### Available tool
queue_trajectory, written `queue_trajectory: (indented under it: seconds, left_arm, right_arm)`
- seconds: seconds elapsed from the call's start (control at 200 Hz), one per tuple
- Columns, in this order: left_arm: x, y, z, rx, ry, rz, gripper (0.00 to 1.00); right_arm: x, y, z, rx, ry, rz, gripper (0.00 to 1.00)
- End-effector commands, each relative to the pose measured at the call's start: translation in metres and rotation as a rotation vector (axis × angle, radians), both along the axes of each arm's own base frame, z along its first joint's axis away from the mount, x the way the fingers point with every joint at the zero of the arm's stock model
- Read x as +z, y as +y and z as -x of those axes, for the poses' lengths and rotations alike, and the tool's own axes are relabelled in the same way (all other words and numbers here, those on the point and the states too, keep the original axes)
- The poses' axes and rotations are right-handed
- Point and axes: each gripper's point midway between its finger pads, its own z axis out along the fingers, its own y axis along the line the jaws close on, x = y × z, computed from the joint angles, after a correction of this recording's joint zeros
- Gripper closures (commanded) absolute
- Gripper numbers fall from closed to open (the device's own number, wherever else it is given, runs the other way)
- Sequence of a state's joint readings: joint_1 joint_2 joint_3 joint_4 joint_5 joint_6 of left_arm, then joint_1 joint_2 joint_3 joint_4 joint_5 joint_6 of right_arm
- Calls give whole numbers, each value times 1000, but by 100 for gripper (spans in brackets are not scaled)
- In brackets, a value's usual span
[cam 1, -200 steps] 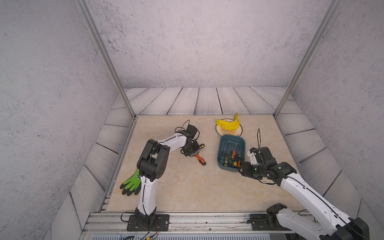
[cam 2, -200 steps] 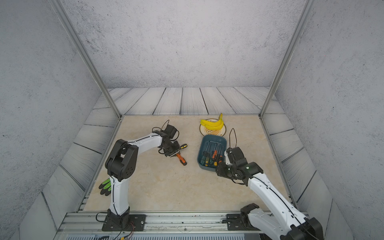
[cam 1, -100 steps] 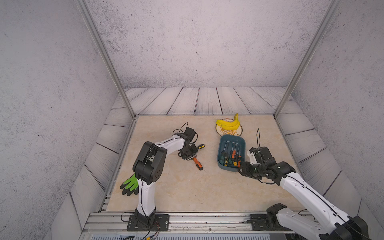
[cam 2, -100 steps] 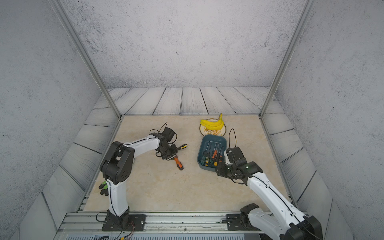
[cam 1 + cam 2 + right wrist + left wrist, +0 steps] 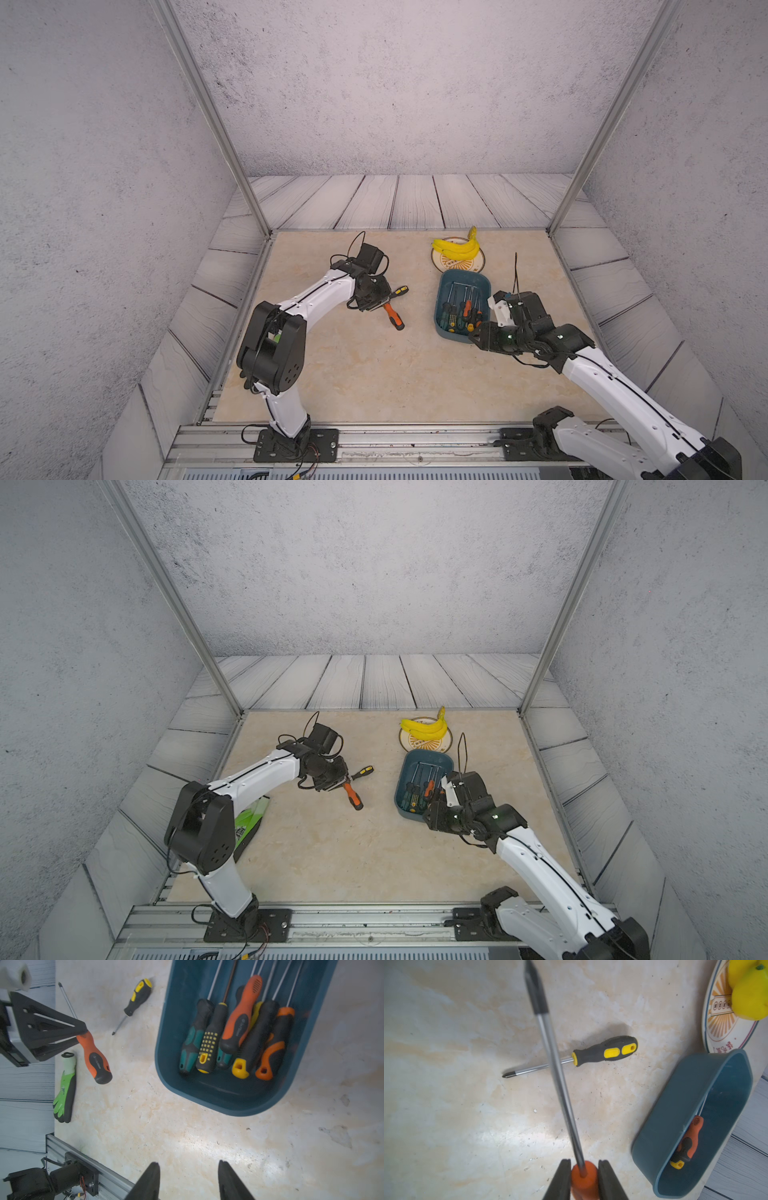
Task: Put the screwdriver on the desktop into the storage box
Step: Pick up the screwdriver from the center of the board.
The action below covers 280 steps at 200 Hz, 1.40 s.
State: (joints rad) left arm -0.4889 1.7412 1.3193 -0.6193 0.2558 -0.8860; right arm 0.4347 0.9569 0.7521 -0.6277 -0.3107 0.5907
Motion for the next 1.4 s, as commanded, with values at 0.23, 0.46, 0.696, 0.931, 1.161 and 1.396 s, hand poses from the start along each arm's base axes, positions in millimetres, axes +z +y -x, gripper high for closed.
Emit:
queue_trajectory:
  seconds: [0.23, 0.46, 0.696, 0.931, 1.161, 1.396]
  left_arm:
    - [39, 6, 22, -41, -107, 53, 100]
    - [62, 0, 36, -91, -175, 83, 100]
    - [91, -13, 50, -130, -259, 130, 100]
    - [112, -31, 66, -171, -306, 204, 100]
    - [125, -48, 75, -203, -328, 259, 100]
    - [131, -61, 82, -228, -338, 289, 100]
  right_arm:
    - [51, 43, -11, 164, -127, -141, 45]
    - [63, 82, -5, 303, -153, -164, 45]
    - [72, 119, -2, 399, -154, -214, 45]
    - [77, 141, -6, 434, -154, -236, 45]
    - [78, 153, -6, 460, -149, -244, 45]
    - [76, 158, -6, 464, -140, -245, 45]
